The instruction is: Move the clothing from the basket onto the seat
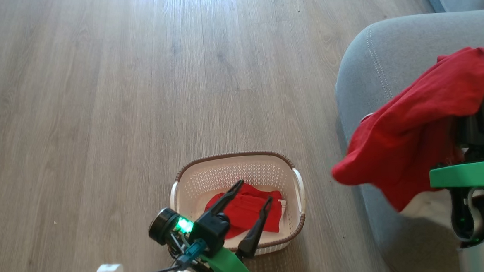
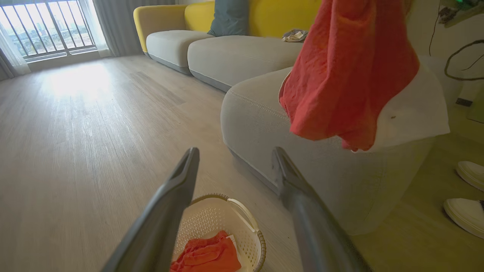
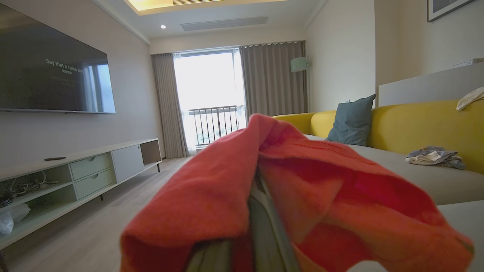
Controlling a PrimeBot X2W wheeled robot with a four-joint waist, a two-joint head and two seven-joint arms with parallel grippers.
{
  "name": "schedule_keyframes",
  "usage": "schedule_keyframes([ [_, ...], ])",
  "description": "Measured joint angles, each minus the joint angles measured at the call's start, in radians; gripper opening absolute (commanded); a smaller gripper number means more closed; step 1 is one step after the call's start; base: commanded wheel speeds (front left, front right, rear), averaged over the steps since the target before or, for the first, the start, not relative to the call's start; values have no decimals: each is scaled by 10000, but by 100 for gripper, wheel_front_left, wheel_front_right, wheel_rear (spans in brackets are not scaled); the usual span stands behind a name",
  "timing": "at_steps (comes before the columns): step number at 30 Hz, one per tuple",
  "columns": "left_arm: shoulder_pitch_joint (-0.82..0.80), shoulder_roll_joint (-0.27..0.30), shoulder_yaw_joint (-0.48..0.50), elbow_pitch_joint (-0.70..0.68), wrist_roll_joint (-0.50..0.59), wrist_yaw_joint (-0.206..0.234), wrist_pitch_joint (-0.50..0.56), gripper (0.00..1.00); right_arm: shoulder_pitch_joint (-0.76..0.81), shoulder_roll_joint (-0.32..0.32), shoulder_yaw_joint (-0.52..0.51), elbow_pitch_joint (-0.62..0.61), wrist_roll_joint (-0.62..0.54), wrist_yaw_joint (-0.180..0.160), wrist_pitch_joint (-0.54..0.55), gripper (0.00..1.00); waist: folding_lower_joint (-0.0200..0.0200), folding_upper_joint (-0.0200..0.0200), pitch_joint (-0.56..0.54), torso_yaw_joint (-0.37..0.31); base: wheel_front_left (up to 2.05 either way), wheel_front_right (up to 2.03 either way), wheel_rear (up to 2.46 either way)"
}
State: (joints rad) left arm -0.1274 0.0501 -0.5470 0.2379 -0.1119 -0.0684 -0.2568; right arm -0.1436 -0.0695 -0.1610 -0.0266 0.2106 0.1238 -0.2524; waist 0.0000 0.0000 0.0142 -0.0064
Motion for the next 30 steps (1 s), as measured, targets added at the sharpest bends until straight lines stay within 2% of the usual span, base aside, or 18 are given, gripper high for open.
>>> schedule_keyframes([
  [10,140,-2,222,-188,-81,4,0,100,3,13,-10,48,0,0,0,0,0,0,13,-47,0,0,0],
  [16,140,-2,228,-205,-115,6,0,100,-5,17,-69,94,0,0,0,0,0,0,66,-306,0,0,0],
  [23,135,0,203,-267,-115,4,0,100,-87,15,-159,96,0,0,0,0,0,0,203,-999,0,0,0],
  [30,100,4,211,-297,-115,10,0,100,-113,13,-370,63,0,0,0,0,0,0,399,-2049,0,0,0],
])
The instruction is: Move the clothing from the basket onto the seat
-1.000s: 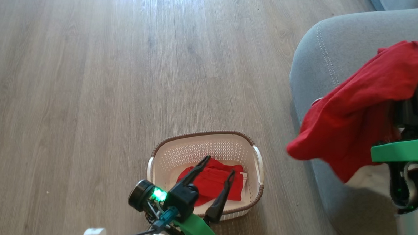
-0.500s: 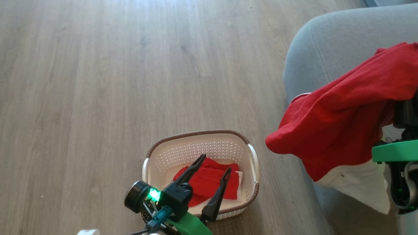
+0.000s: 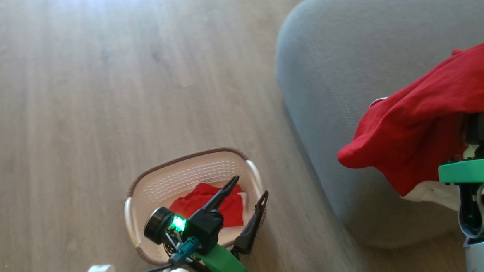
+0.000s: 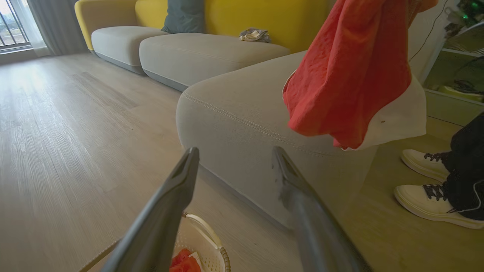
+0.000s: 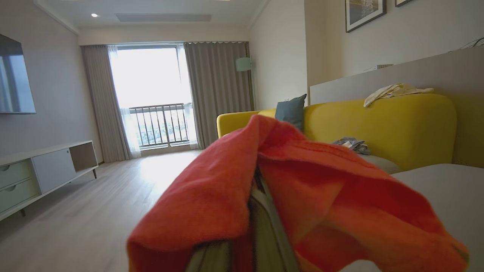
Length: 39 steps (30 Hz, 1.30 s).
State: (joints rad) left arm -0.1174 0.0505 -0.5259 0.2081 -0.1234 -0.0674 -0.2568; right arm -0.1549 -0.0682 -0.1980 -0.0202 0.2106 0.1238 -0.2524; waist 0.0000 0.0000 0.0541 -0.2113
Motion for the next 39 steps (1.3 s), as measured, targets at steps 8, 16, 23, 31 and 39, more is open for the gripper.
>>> schedule_keyframes([
  [8,-61,0,71,-163,2,46,0,100,-9,2,-380,-86,2,0,0,0,0,0,271,-1326,0,0,0],
  [16,-151,2,-4,-157,8,92,0,100,-4,27,-614,-88,10,0,0,0,1,0,538,-2602,0,0,0],
  [23,-532,0,-403,23,0,-86,0,100,37,150,-1034,-268,84,0,0,0,1,0,771,-3122,0,0,0],
  [31,-711,2,-539,119,-2,-178,0,100,41,222,-1137,-355,104,0,0,0,1,0,862,-3170,0,0,0],
  [39,-709,2,-533,115,0,-140,0,100,-59,134,-1058,-272,102,0,0,0,1,0,1014,-3185,0,0,0],
])
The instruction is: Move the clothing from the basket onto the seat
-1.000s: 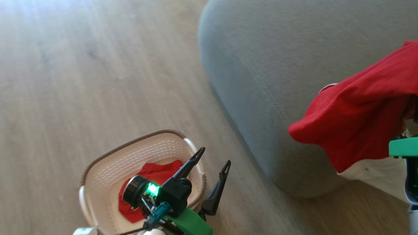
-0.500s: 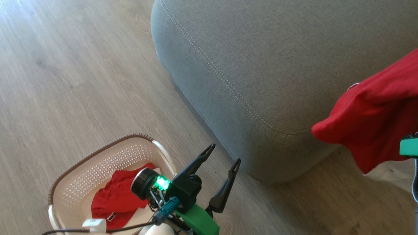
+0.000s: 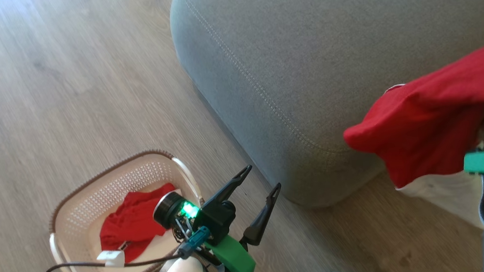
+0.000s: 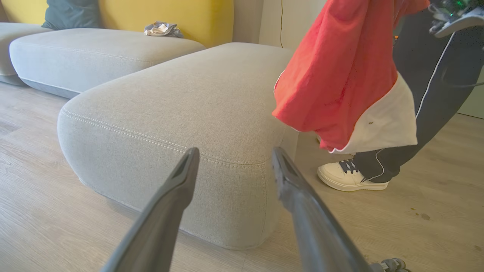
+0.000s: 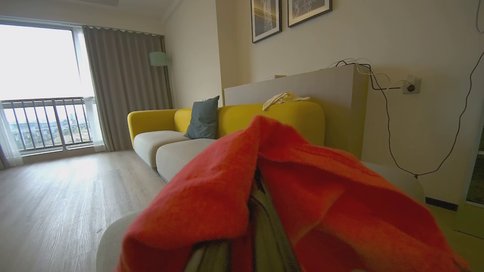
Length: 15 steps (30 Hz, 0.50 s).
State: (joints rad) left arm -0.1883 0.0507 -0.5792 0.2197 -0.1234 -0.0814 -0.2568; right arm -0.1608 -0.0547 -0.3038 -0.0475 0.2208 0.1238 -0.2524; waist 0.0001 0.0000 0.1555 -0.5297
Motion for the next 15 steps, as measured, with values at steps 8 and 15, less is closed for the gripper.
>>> schedule_keyframes([
  [8,-453,144,219,194,617,-207,0,100,-2825,-1358,554,1302,955,0,-2,0,0,0,1115,-129,0,0,0],
  [15,-880,658,146,282,913,-316,0,100,-5282,-2219,1129,2982,2056,0,-31,0,1,0,2320,-200,0,0,0],
])
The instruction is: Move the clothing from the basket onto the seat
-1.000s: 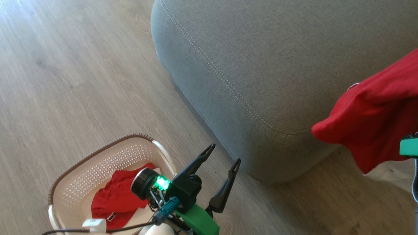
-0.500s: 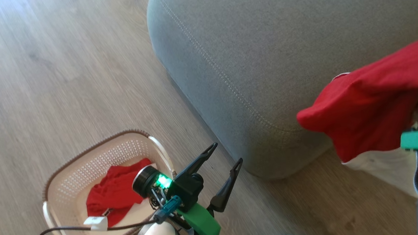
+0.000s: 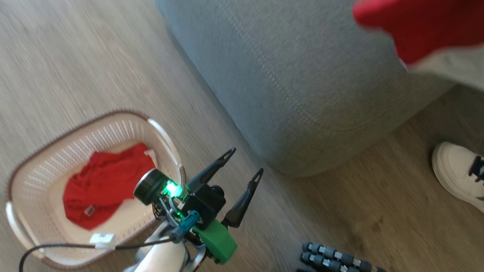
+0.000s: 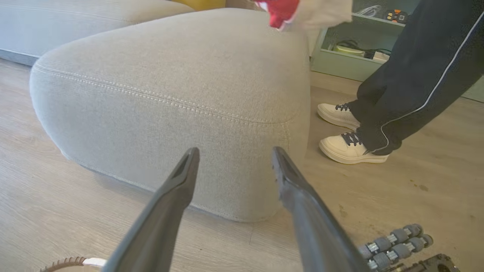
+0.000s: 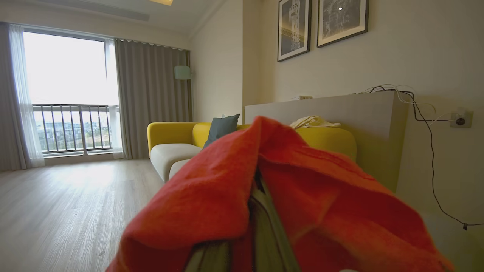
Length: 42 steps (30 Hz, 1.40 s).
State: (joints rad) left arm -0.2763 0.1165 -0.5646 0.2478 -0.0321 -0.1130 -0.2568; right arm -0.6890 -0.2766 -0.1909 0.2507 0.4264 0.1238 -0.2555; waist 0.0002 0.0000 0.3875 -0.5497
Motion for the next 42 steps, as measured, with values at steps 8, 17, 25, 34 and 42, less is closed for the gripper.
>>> schedule_keyframes([
  [8,-771,336,-173,27,82,-81,0,100,-2732,-1269,314,2090,679,0,-2,0,0,0,1243,450,0,0,0],
  [17,-991,514,-125,-105,82,-73,0,100,-5153,-2096,568,4270,199,0,-13,0,0,0,2197,1209,0,0,0],
  [25,-1160,594,33,-113,71,-61,0,100,-6415,-2082,853,6721,-213,0,-13,0,0,1,2766,1694,0,0,0],
  [34,-1205,573,40,-171,69,-59,0,100,-6837,-1977,1413,9812,-560,0,194,0,-1,1,3174,2001,0,0,0],
  [42,-1314,571,79,-230,69,33,0,100,-6817,-1969,1613,10439,-556,0,1195,0,-1,1,3345,2136,0,0,0],
])
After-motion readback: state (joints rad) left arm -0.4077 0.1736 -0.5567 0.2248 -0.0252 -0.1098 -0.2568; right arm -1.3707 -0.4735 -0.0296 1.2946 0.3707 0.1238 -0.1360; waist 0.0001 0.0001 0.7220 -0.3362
